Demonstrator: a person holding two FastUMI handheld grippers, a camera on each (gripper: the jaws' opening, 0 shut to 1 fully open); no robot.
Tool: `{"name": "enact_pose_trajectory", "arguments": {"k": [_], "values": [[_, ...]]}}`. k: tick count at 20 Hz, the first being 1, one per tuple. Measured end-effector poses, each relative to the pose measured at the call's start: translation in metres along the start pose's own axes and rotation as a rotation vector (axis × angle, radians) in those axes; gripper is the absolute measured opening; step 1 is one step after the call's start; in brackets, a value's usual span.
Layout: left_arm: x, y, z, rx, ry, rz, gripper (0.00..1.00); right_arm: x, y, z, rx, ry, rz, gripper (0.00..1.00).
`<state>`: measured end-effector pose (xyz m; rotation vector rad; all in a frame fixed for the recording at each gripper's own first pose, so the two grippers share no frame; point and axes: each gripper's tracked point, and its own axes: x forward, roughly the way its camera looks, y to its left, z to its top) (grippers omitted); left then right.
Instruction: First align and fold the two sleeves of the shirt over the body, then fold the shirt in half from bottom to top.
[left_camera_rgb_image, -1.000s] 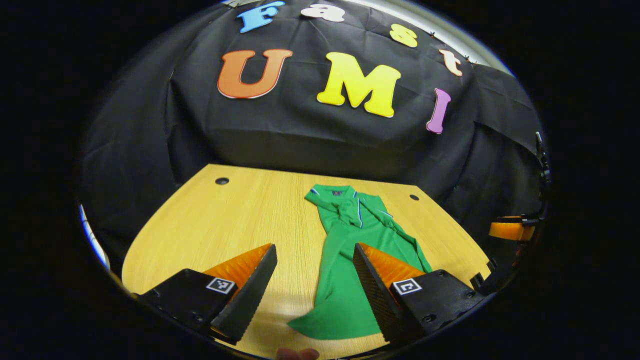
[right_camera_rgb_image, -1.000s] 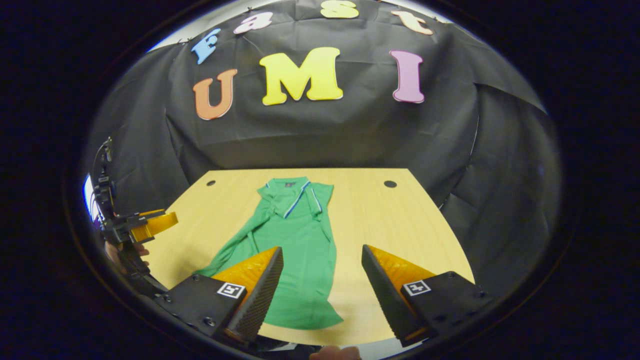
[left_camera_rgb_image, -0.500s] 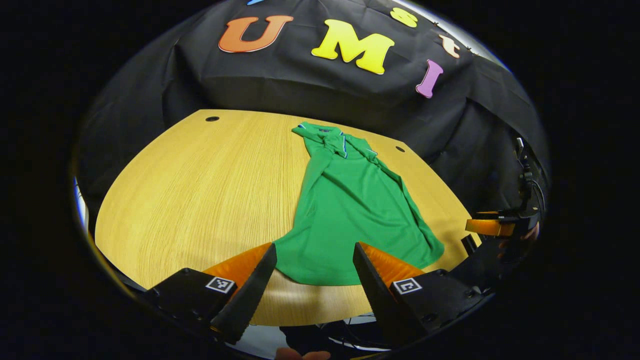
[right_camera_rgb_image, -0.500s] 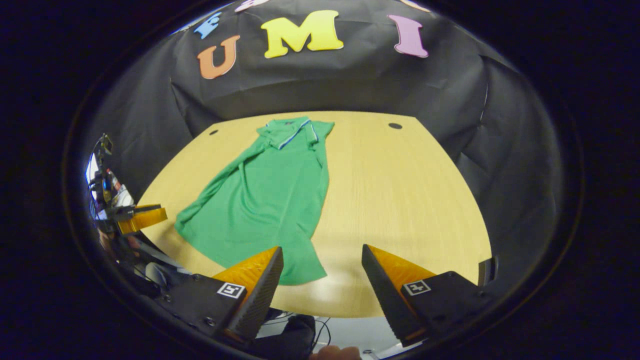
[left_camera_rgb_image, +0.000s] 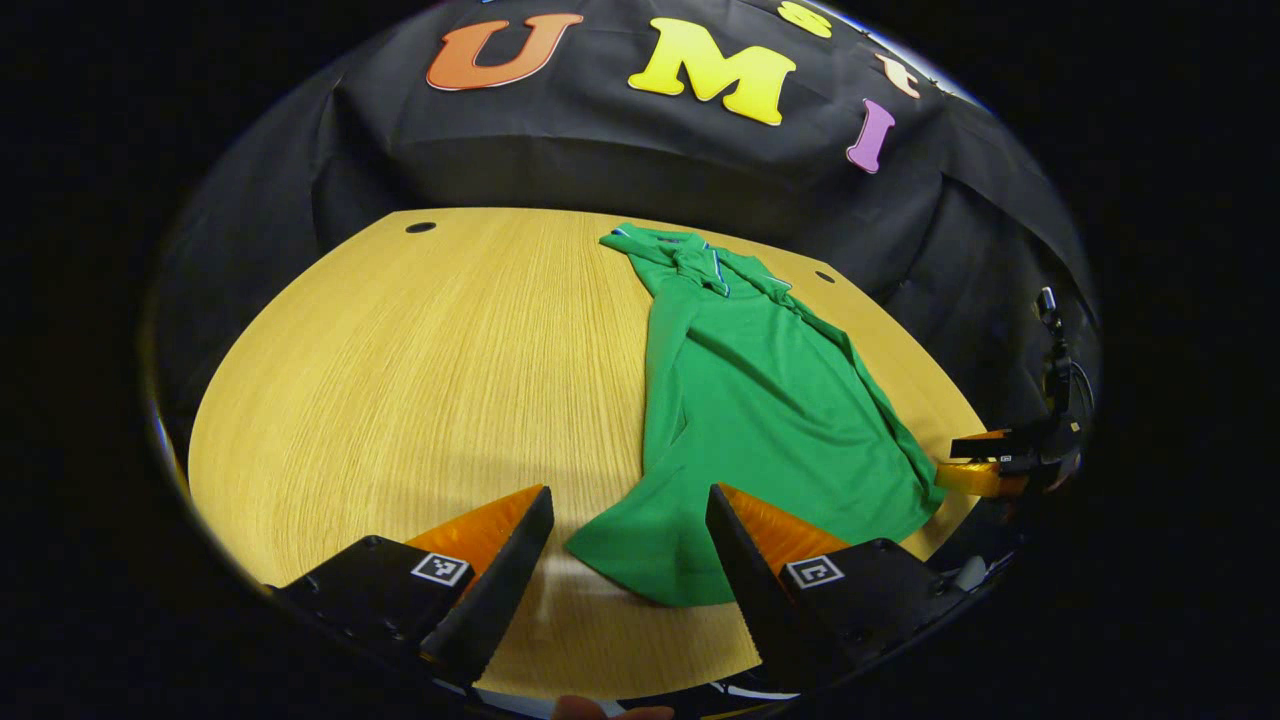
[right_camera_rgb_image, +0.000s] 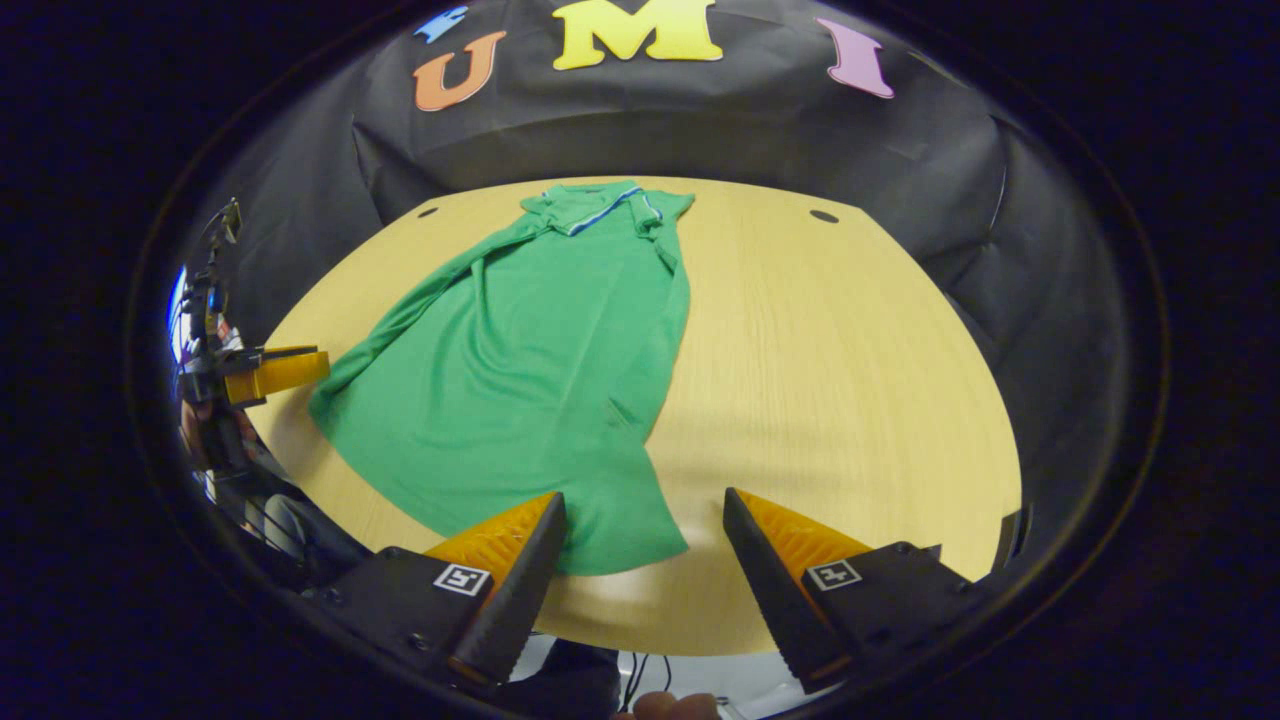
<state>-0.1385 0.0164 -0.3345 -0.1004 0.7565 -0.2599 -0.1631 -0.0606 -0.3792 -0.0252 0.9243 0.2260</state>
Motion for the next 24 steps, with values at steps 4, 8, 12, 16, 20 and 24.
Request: {"name": "enact_pose_trajectory", "arguments": {"k": [4,8,12,16,20,24], "values": [[0.002,-0.005,-0.005,0.008,0.032,-0.040,0.98,0.009,0.011,-0.008,0.004,0.036,-0.010,0.98],[0.004,-0.010,-0.016,0.009,0.071,-0.028,0.89,0.006,0.017,-0.005,0.003,0.027,-0.015,0.93],[0.003,-0.022,-0.025,0.042,0.101,-0.018,0.57,0.008,0.015,-0.005,0.033,0.034,-0.016,0.66],[0.001,-0.020,-0.026,0.023,0.132,-0.001,0.18,0.008,0.007,-0.002,0.058,0.041,-0.024,0.31],[0.000,-0.053,-0.030,-0.083,0.162,-0.130,0.05,0.012,0.006,-0.002,0.118,0.071,-0.005,0.11],[-0.006,-0.057,-0.015,-0.075,0.146,-0.132,0.04,0.003,0.007,0.005,0.178,0.095,0.043,0.00]]}}
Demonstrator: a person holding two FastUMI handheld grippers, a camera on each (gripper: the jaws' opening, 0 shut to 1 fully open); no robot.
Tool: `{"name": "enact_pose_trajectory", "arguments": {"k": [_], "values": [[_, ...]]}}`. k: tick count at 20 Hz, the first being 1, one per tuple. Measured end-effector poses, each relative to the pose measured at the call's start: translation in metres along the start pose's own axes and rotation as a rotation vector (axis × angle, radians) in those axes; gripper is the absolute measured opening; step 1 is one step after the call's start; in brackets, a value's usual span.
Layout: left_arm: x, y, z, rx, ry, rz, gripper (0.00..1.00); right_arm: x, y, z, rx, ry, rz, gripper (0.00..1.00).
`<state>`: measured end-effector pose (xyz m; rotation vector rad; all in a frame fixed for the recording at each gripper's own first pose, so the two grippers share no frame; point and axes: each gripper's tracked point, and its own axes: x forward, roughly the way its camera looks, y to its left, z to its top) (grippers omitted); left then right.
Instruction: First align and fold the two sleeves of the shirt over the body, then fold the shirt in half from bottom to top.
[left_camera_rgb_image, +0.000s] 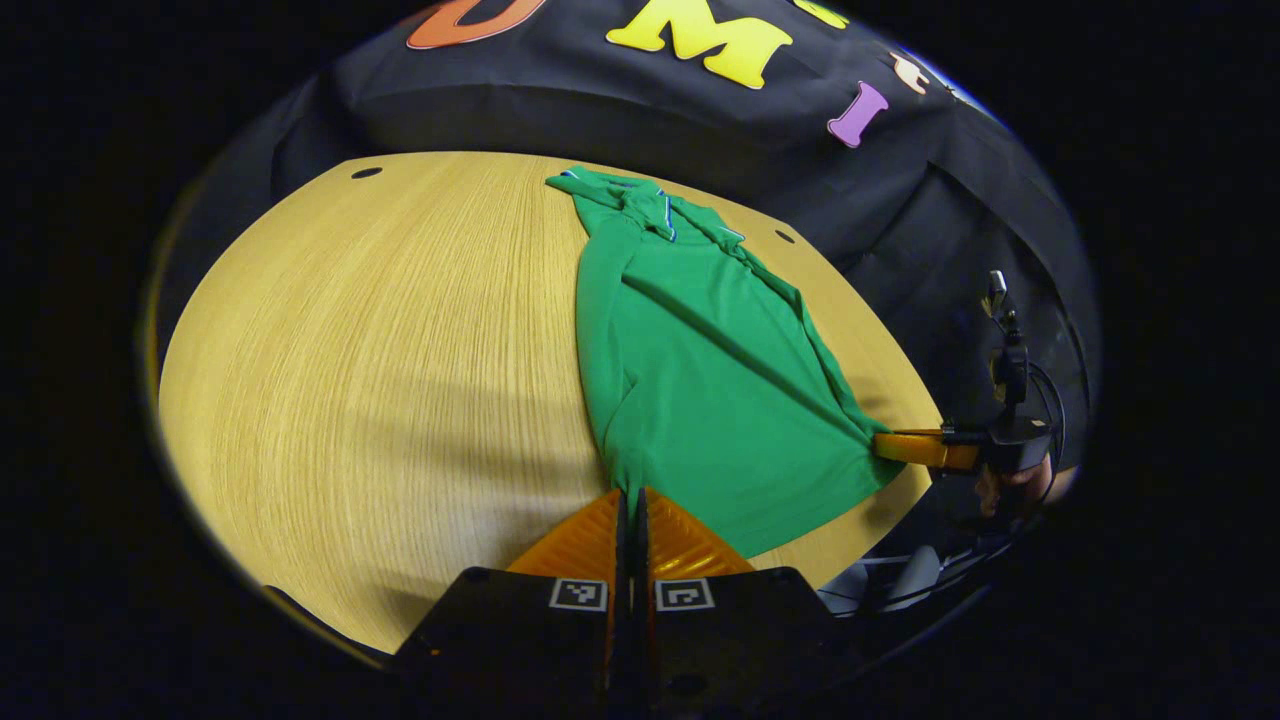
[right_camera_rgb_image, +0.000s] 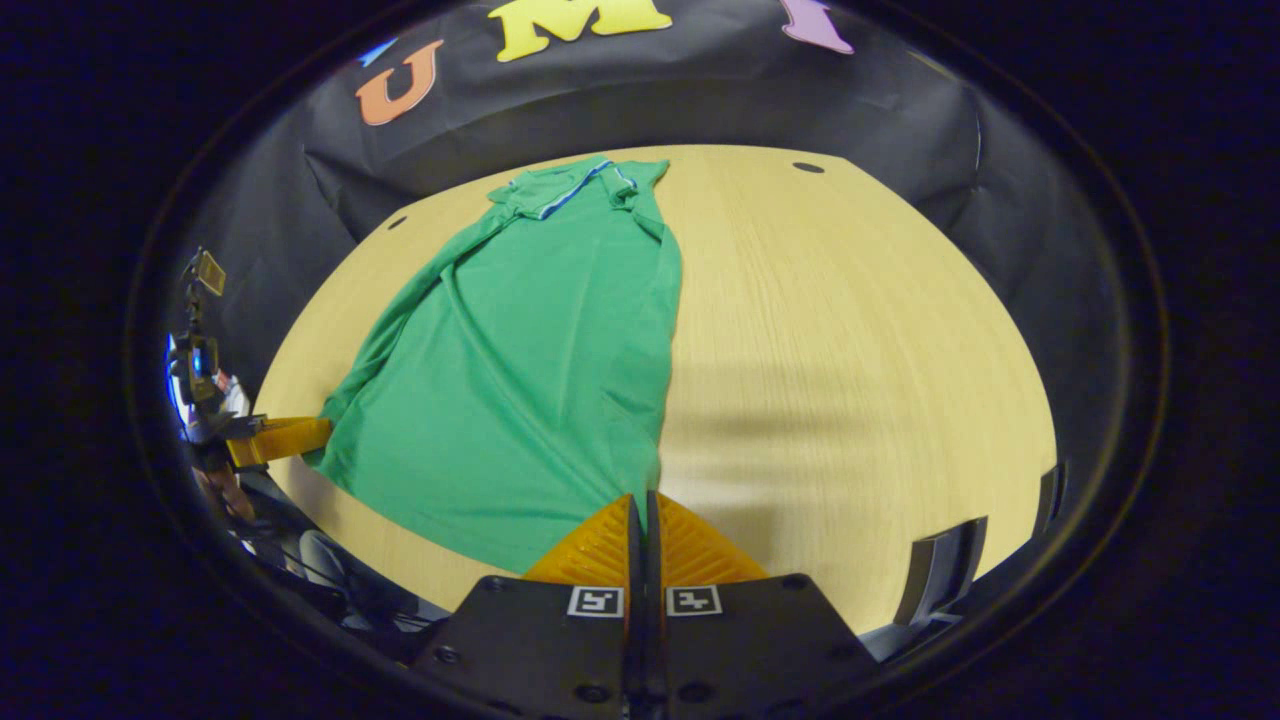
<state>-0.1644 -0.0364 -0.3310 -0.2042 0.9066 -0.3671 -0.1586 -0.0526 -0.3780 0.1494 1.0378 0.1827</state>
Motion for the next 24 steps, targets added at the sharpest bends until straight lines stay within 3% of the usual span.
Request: {"name": "enact_pose_trajectory", "arguments": {"k": [6,15,20,24], "values": [[-0.022,-0.016,0.046,-0.061,-0.093,-0.031,0.04,-0.031,0.007,0.042,0.203,-0.030,0.125,0.01],[-0.059,-0.028,0.140,-0.096,-0.251,0.022,0.04,-0.094,0.012,0.159,0.204,-0.184,0.275,0.01],[-0.059,-0.024,0.213,-0.092,-0.308,0.034,0.04,-0.105,0.014,0.248,0.160,-0.251,0.291,0.00],[-0.045,-0.018,0.286,-0.060,-0.325,0.009,0.03,-0.102,0.020,0.328,0.130,-0.296,0.260,0.01]]}}
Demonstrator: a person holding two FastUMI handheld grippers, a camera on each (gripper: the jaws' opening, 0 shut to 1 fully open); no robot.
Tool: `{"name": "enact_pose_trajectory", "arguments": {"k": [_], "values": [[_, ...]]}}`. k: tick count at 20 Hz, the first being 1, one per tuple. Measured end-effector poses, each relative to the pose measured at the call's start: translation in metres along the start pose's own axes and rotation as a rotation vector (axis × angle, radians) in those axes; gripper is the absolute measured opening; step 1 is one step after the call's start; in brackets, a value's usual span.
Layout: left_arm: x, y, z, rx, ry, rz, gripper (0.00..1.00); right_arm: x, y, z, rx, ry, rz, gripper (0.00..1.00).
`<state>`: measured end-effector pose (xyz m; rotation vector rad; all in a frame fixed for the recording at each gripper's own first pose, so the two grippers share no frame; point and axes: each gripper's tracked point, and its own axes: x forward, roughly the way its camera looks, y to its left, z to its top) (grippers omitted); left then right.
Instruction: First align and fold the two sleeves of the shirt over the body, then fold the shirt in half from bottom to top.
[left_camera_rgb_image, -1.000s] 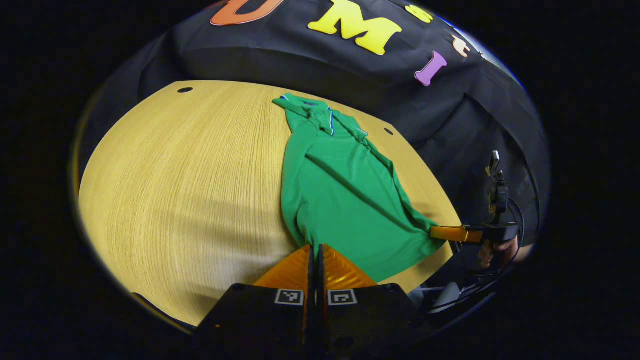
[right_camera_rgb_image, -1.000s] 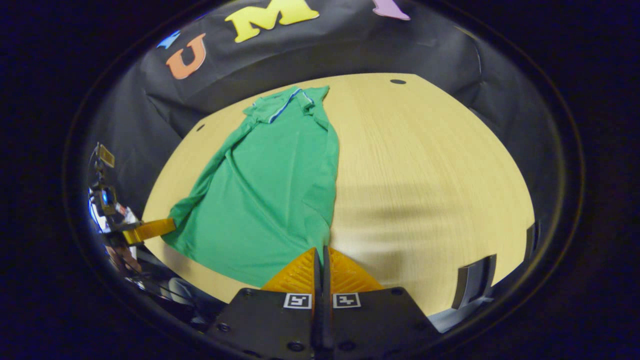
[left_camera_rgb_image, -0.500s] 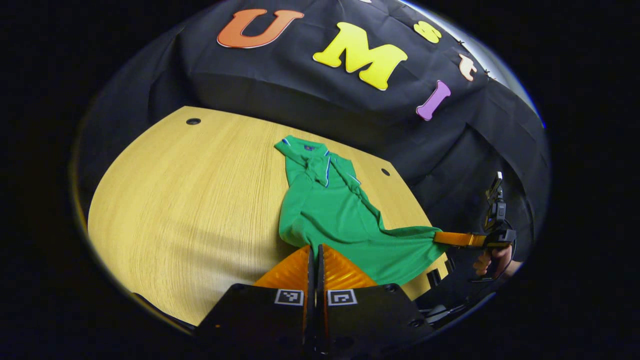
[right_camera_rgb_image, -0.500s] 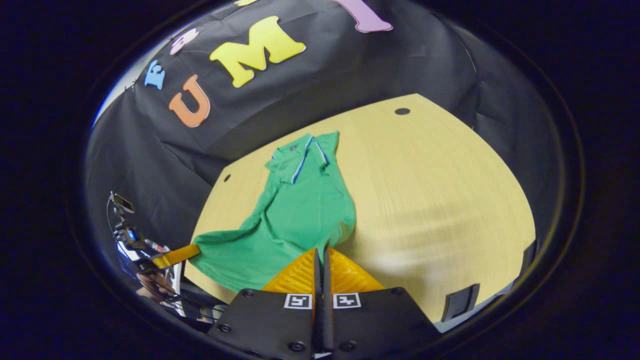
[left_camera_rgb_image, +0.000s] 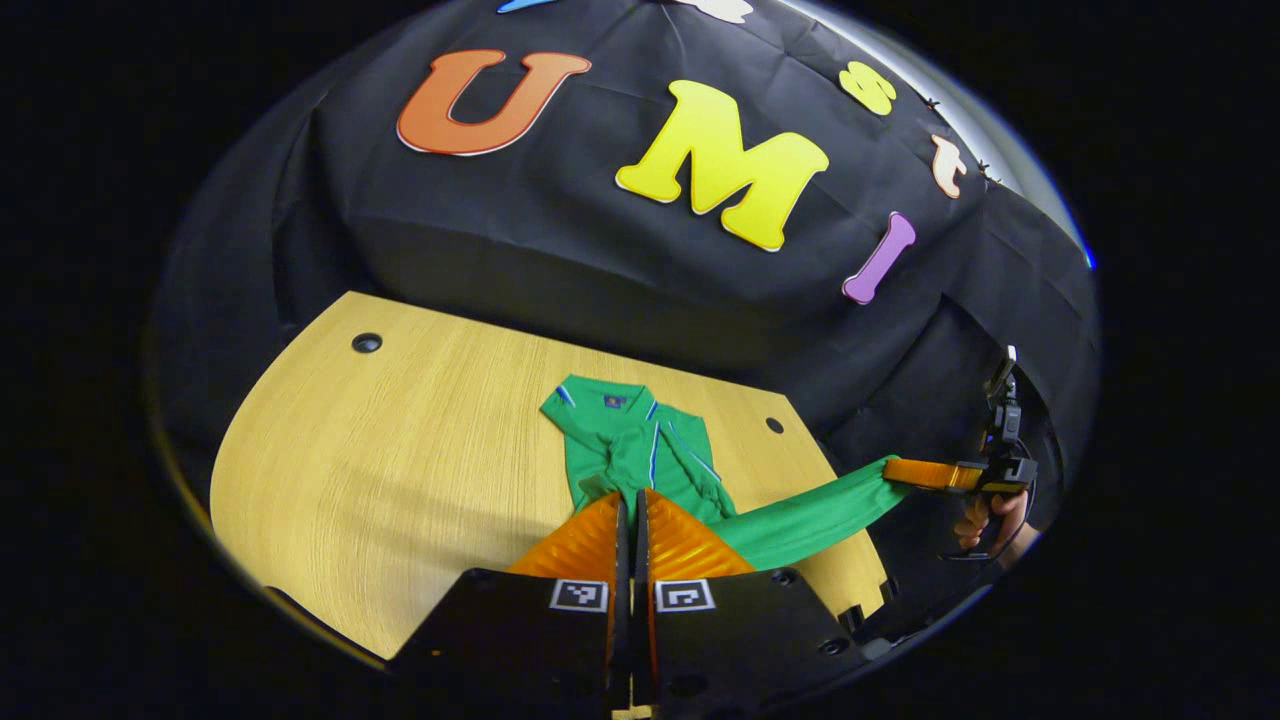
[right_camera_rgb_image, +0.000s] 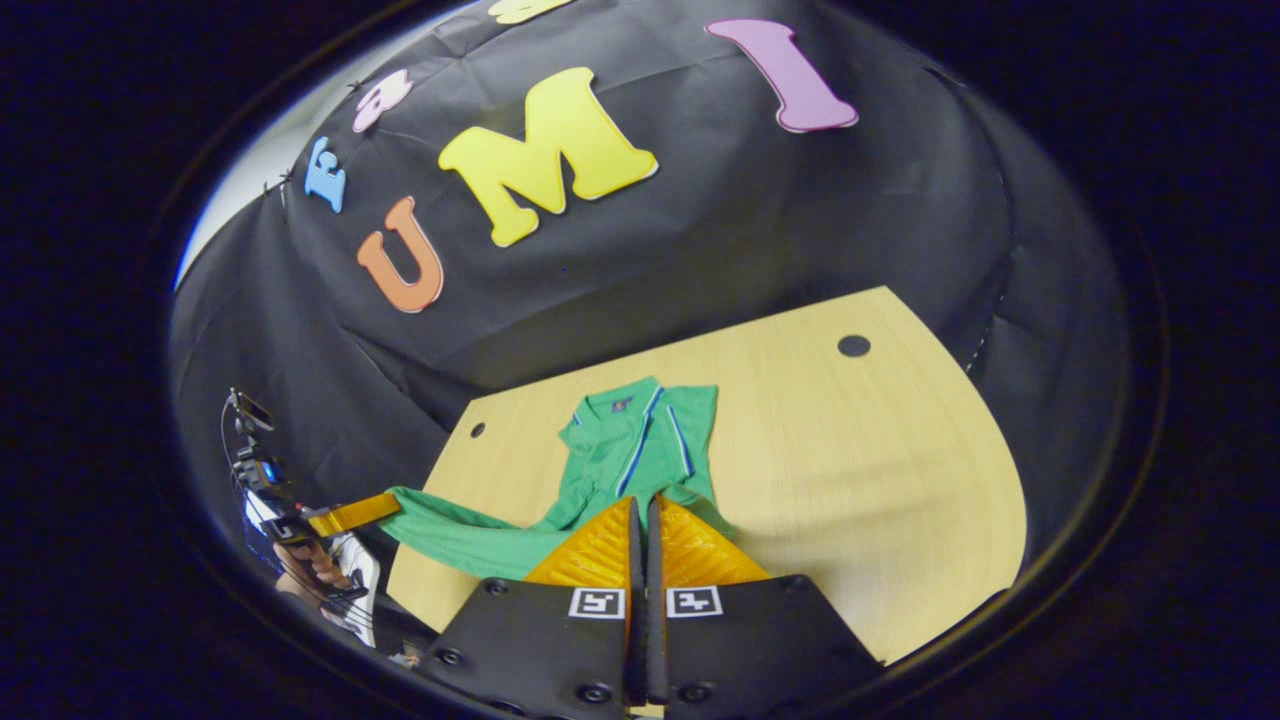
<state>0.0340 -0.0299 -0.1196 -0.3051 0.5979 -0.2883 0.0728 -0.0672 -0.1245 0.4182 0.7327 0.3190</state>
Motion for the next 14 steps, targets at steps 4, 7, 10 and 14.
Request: {"name": "enact_pose_trajectory", "arguments": {"k": [4,7,10,14], "values": [[0.055,0.018,0.059,0.018,-0.002,-0.004,0.03,0.054,0.001,0.059,-0.030,-0.016,-0.029,0.01],[0.114,0.046,0.084,0.003,0.010,0.011,0.04,0.117,-0.014,0.083,0.007,0.002,-0.048,0.01],[0.178,0.077,0.075,0.023,0.051,0.037,0.04,0.200,-0.045,0.079,0.015,0.047,-0.075,0.00],[0.251,0.119,0.035,0.047,0.143,0.088,0.04,0.277,-0.082,0.054,0.021,0.116,-0.122,0.01]]}}
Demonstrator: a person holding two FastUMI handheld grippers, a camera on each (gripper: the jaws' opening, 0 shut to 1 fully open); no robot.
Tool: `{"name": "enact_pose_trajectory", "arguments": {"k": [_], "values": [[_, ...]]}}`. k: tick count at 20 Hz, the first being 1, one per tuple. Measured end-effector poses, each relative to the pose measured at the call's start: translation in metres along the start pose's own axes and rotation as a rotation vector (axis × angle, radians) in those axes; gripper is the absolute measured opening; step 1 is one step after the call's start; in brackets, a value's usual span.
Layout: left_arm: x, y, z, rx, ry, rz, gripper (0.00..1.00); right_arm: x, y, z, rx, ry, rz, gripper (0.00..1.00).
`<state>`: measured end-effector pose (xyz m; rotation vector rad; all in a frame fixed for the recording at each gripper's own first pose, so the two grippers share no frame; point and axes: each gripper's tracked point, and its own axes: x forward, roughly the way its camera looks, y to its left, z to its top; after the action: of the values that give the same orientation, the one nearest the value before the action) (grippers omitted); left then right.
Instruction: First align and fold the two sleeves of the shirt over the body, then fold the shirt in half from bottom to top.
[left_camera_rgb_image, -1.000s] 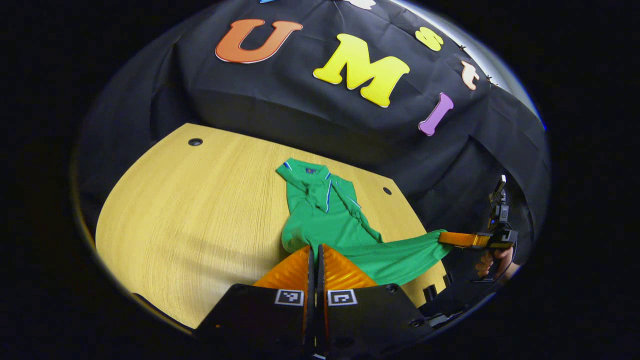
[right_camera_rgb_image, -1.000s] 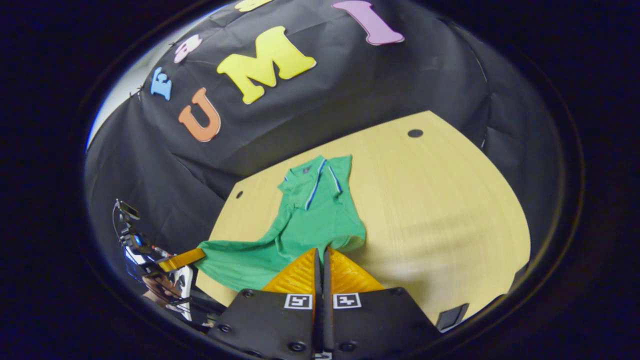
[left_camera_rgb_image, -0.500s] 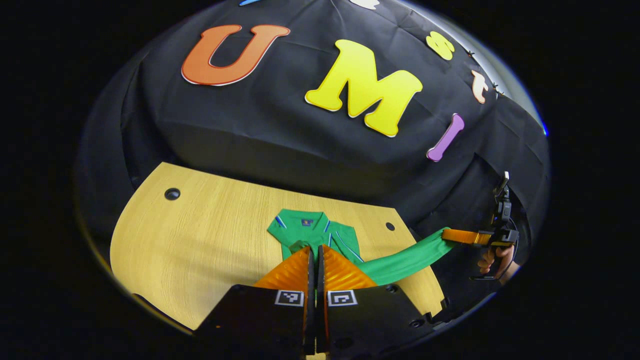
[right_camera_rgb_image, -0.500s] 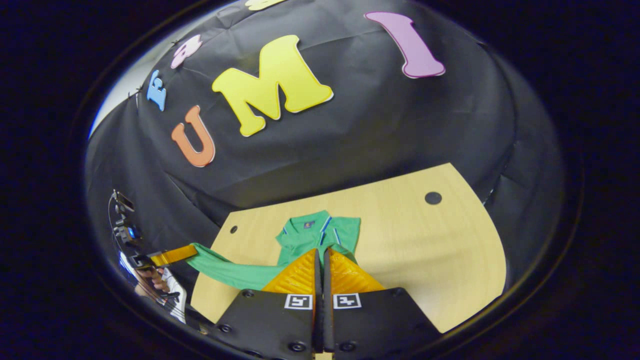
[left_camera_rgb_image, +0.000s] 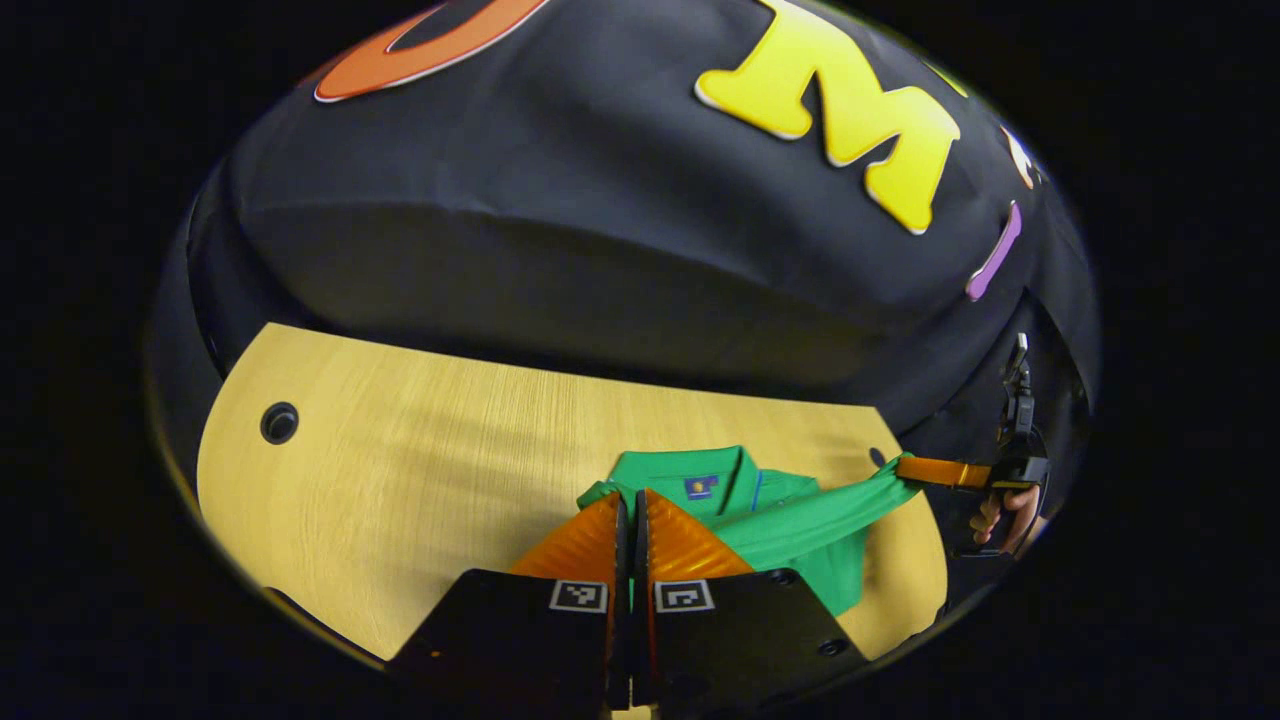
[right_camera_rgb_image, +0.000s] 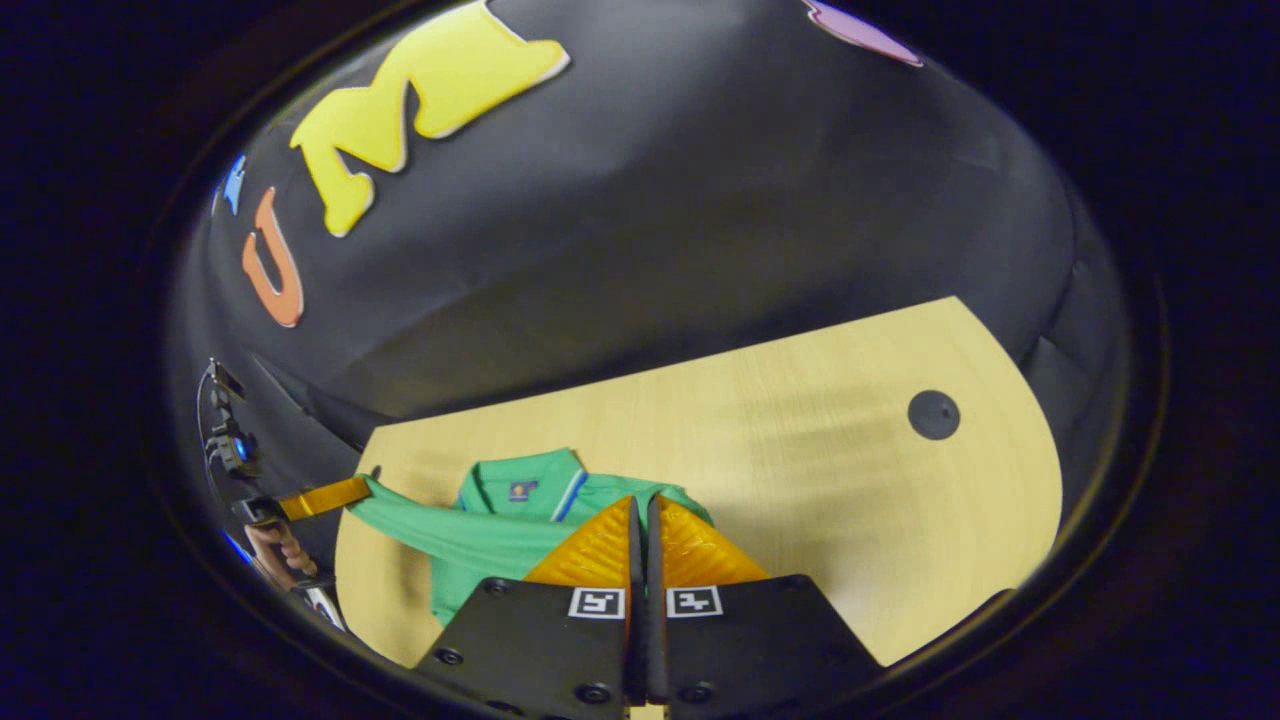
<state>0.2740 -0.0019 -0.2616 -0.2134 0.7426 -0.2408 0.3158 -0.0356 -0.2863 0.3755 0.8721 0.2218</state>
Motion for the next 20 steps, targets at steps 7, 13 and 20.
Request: {"name": "enact_pose_trajectory", "arguments": {"k": [7,13,20], "values": [[0.049,0.022,0.003,0.107,-0.042,0.069,0.04,0.050,-0.007,0.011,-0.023,-0.031,-0.029,0.01],[0.077,0.033,0.005,0.186,-0.067,0.157,0.05,0.075,-0.002,0.007,-0.060,-0.033,-0.086,0.00],[0.075,0.032,0.001,0.191,-0.055,0.135,0.09,0.078,-0.008,0.016,-0.072,-0.060,-0.115,0.03]]}}
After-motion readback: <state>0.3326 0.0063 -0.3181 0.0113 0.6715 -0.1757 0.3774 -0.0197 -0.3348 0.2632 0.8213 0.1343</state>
